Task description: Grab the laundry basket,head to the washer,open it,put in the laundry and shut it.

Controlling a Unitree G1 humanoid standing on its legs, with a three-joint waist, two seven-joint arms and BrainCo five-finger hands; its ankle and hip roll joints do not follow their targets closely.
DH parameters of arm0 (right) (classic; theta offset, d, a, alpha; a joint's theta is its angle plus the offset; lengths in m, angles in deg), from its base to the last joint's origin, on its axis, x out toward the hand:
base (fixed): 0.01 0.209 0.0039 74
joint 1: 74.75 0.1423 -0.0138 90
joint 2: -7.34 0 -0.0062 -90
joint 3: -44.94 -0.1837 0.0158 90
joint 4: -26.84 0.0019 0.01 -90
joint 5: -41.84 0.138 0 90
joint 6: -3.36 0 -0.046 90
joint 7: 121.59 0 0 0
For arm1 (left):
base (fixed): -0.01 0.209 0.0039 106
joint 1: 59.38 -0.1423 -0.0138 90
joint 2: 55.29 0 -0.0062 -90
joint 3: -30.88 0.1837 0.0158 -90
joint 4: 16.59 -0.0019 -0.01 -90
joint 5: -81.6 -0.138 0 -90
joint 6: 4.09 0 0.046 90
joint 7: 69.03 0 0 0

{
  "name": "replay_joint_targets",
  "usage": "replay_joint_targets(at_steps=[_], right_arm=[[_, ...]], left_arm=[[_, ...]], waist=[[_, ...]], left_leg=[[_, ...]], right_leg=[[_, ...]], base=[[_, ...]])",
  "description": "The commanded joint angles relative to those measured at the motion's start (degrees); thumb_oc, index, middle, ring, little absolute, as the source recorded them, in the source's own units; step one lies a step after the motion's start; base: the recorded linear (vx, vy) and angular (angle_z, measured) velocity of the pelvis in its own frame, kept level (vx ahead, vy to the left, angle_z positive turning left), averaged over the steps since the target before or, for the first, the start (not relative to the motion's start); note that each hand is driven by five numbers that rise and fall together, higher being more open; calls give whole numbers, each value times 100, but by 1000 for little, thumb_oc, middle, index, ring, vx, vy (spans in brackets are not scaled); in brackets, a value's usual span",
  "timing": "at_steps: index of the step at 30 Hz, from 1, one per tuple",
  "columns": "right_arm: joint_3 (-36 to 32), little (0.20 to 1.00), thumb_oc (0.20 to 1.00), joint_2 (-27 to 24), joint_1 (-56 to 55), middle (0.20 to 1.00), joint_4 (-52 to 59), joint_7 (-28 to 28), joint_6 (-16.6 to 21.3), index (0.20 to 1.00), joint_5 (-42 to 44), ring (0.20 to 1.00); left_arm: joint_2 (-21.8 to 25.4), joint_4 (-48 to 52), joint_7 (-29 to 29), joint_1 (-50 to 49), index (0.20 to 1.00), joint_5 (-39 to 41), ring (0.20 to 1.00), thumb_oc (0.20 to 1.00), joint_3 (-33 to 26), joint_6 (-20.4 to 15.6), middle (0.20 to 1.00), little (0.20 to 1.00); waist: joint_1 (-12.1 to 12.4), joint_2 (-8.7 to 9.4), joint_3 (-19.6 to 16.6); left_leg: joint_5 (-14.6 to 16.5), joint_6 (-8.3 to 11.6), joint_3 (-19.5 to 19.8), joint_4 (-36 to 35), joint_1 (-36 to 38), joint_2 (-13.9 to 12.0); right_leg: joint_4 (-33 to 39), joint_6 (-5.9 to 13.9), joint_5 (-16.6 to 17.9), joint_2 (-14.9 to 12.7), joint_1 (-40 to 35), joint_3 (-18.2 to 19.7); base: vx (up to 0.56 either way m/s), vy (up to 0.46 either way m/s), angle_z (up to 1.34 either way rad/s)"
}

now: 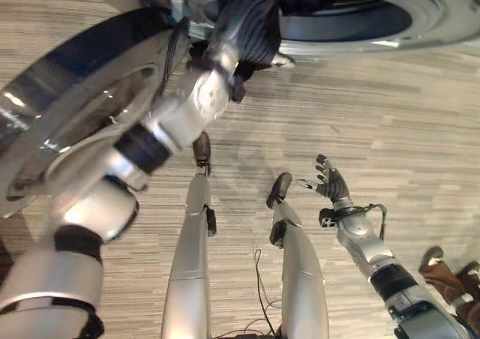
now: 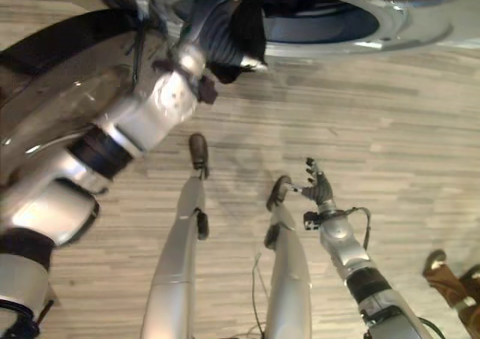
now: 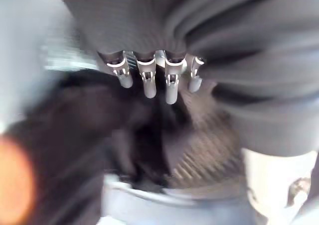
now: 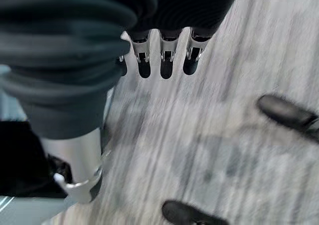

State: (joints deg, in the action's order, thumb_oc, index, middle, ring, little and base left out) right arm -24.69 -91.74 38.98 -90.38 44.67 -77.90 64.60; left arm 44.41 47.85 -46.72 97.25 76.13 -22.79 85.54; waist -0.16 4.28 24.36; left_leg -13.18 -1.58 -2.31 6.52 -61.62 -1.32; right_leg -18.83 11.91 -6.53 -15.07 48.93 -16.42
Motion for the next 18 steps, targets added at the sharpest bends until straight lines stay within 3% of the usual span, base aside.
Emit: replay_joint_targets(at_steps=[1, 5, 6, 7, 10, 11, 12, 14, 18], right_arm=[[-297, 1000, 1000, -129, 274, 1000, -199, -414, 97, 1000, -254, 1000], [-615, 1000, 1000, -304, 1250, 1000, -915, -1053, -76, 1000, -663, 1000], [-655, 1000, 1000, -460, 1754, 1000, -1332, -1156, -59, 1000, -581, 1000], [-637, 1000, 1000, -457, 1780, 1000, -1364, -1149, -45, 1000, -570, 1000], [-475, 1000, 1000, -809, 2612, 1000, -2284, -1093, -151, 1000, -382, 1000], [-290, 1000, 1000, -1065, 3146, 1000, -3169, -1014, -196, 1000, -177, 1000], [-256, 1000, 1000, -1063, 3194, 1000, -3230, -990, -171, 1000, -158, 1000], [70, 1000, 1000, -1409, 3805, 1000, -4228, -803, -296, 1000, -62, 1000], [274, 1000, 1000, -1664, 4173, 1000, -4563, -613, -275, 1000, 58, 1000]], left_arm=[[-644, -231, 680, -48, 1000, 35, 1000, 1000, -519, -334, 1000, 1000], [-573, 336, 569, -1379, 1000, 264, 1000, 1000, -822, -575, 1000, 1000], [-348, 716, 414, -1899, 1000, 541, 1000, 1000, -893, -811, 1000, 1000], [-330, 748, 403, -1922, 1000, 547, 1000, 1000, -911, -805, 1000, 1000], [104, 1780, 155, -2953, 1000, 1189, 1000, 1000, -931, -1245, 1000, 1000], [374, 2390, -96, -3647, 1000, 1704, 1000, 1000, -964, -1457, 1000, 1000], [386, 2427, -112, -3675, 1000, 1719, 1000, 1000, -992, -1444, 1000, 1000], [578, 2739, -418, -4148, 1000, 2145, 1000, 1000, -931, -1451, 1000, 1000], [623, 2790, -550, -4228, 1000, 2193, 1000, 1000, -944, -1426, 1000, 1000]], waist=[[29, -162, -28], [349, -322, 135], [481, -405, 163], [468, -405, 167], [793, -584, 266], [1012, -695, 319], [999, -699, 317], [1265, -840, 375], [1375, -924, 427]], left_leg=[[1018, 616, 66, 54, 536, -355], [819, 566, 59, 44, 546, -323], [937, 618, 120, 24, 621, -265], [939, 619, 122, 26, 623, -265], [895, 624, 152, 36, 574, -219], [878, 633, 178, 49, 524, -189], [880, 633, 180, 52, 517, -191], [874, 642, 244, 114, 425, -126], [865, 661, 297, 146, 292, -97]], right_leg=[[209, -111, -176, 315, -294, 404], [114, -191, -89, 276, -292, 296], [19, -174, -261, 236, -349, 293], [13, -174, -265, 235, -351, 291], [-161, -206, -332, 185, -292, 202], [-278, -208, -377, 147, -241, 149], [-285, -208, -379, 148, -233, 148], [-475, -195, -473, 84, -136, 84], [-626, -172, -559, 13, -20, 3]], base=[[-13, -8, 15], [-47, 11, 4], [50, -35, 3], [49, -32, 5], [-17, 1, 17], [-12, -3, 31], [-11, 2, 33], [0, 1, 19], [10, 5, 18]])
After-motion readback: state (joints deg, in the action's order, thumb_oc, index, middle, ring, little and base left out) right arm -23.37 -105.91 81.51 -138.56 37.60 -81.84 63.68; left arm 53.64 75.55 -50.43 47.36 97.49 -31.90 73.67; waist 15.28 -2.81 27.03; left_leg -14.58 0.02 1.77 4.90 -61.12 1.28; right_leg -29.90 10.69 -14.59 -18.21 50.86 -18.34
